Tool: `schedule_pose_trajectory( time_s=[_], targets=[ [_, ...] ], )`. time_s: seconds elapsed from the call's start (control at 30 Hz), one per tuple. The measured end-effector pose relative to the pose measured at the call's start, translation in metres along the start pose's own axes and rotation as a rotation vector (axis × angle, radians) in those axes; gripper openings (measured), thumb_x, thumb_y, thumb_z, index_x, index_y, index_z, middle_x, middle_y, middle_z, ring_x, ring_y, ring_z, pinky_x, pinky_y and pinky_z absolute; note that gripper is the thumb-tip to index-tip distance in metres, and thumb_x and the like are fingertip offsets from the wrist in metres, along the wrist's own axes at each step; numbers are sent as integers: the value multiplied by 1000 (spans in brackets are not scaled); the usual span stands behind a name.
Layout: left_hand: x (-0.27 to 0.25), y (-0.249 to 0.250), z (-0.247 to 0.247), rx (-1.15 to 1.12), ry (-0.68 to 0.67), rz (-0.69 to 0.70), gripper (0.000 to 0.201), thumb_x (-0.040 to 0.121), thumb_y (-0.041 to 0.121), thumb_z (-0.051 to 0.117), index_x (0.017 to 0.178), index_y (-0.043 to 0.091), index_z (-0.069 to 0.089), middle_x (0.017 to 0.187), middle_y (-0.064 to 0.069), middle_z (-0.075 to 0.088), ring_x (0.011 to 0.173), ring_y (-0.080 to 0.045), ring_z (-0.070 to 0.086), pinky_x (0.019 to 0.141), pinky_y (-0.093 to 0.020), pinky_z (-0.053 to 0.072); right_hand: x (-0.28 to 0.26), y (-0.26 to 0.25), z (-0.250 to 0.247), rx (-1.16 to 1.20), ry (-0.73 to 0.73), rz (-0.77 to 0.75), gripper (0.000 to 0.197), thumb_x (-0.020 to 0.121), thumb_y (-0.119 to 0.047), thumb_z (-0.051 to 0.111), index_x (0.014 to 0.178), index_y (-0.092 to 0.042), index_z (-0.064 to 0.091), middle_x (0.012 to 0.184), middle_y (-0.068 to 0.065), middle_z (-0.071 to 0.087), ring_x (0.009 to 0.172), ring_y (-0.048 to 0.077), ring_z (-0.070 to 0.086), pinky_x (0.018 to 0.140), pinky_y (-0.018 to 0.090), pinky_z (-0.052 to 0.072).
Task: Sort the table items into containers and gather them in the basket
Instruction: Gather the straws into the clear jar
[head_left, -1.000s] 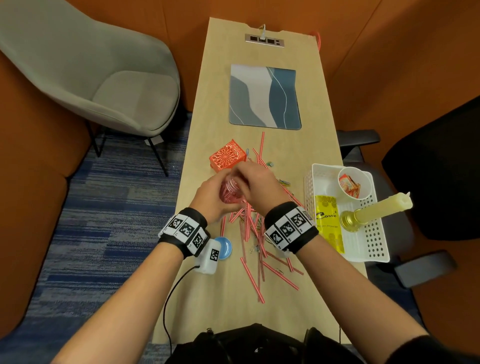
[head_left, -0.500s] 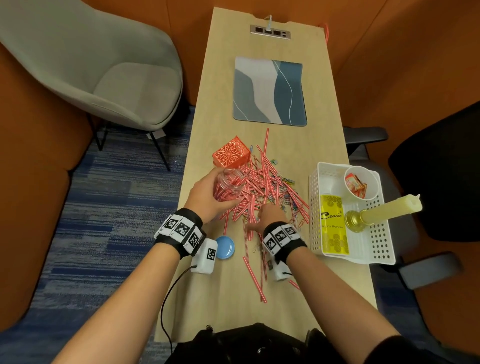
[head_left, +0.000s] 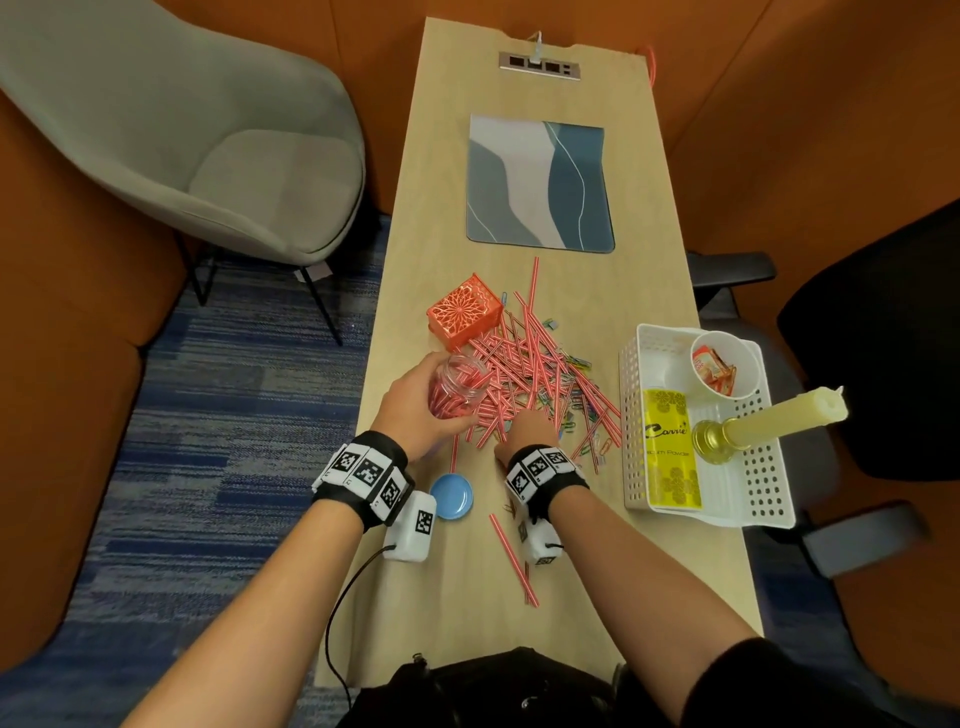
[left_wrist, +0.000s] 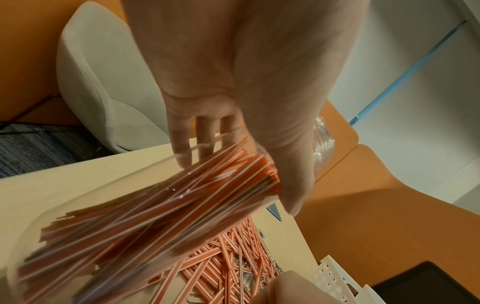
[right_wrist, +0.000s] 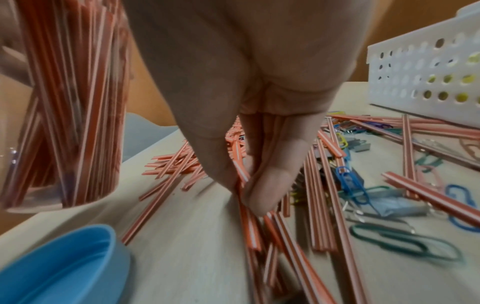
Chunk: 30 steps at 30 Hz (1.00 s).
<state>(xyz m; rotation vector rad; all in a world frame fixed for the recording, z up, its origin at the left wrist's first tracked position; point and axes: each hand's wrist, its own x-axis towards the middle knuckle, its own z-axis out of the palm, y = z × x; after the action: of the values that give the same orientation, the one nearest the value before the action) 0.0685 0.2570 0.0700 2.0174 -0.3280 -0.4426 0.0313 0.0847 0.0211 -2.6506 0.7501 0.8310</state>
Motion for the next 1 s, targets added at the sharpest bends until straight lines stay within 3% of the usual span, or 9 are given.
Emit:
schedule_pose_trajectory(
  time_s=[0.13, 0.3, 0.43, 0.5, 0.6, 0.67, 0.8, 0.9, 1.0],
  targets=[
    [-2, 0, 0, 4, -2, 5, 78, 67, 23, 93, 133, 27, 52, 110, 12, 67, 100, -7, 65, 91, -21, 50, -3, 6, -10, -34, -9, -41, 35, 90, -18, 65, 62, -11, 45, 68, 4, 52, 74, 22, 56, 73, 27, 54],
    [0, 3, 3, 23, -16, 1, 79, 68, 22, 93, 135, 23, 52, 110, 11, 67, 98, -6, 64, 83, -9, 44, -10, 38, -30, 97, -64, -78, 13, 90, -18, 66, 82, -7, 65, 85, 8, 71, 79, 22, 70, 79, 32, 59],
    [1, 9, 9, 39, -31, 18, 83, 66, 26, 93, 138, 23, 52, 119, 5, 70, 105, -11, 66, 95, -26, 50, -23, 63, -53, 361, -109, -116, 21, 90, -19, 69, 81, -2, 62, 81, 15, 74, 76, 26, 73, 79, 43, 61],
    [1, 13, 12, 50, -44, 22, 84, 65, 28, 93, 137, 25, 51, 120, 5, 69, 106, -13, 67, 99, -32, 51, -33, 71, -72, 537, -129, -121, 20, 91, -14, 68, 89, 4, 62, 77, 18, 73, 64, 22, 72, 72, 39, 62],
    [-2, 21, 17, 75, -65, 29, 83, 67, 25, 93, 139, 25, 50, 116, 9, 67, 103, -11, 65, 97, -28, 50, -57, 78, -111, 696, 8, -209, 17, 91, -13, 68, 96, 2, 62, 74, 16, 72, 58, 18, 69, 60, 28, 60],
    [-4, 25, 20, 77, -84, 25, 81, 69, 21, 92, 138, 24, 51, 112, 10, 65, 100, -9, 64, 94, -26, 49, -74, 78, -140, 849, 201, -281, 12, 92, -11, 66, 100, -2, 66, 77, 14, 72, 64, 20, 70, 67, 32, 62],
    [-10, 32, 30, 71, -101, 27, 80, 67, 18, 93, 135, 23, 53, 116, 5, 68, 100, -9, 65, 91, -21, 49, -107, 67, -178, 1092, 529, -494, 11, 95, -6, 61, 104, -4, 66, 81, 12, 71, 69, 15, 70, 69, 25, 60],
    [-15, 41, 37, 65, -91, 47, 78, 67, 19, 93, 134, 24, 53, 113, 6, 69, 96, -7, 66, 88, -22, 52, -117, 52, -173, 1027, 503, -539, 11, 94, -7, 62, 104, -5, 66, 83, 11, 70, 70, 14, 70, 68, 25, 60],
    [-19, 50, 43, 33, -73, 61, 80, 64, 23, 95, 132, 26, 53, 112, 10, 68, 94, 0, 65, 83, -11, 47, -110, 44, -143, 863, 406, -505, 11, 91, -15, 68, 101, -10, 69, 79, 5, 71, 66, 10, 70, 68, 29, 61]
  ],
)
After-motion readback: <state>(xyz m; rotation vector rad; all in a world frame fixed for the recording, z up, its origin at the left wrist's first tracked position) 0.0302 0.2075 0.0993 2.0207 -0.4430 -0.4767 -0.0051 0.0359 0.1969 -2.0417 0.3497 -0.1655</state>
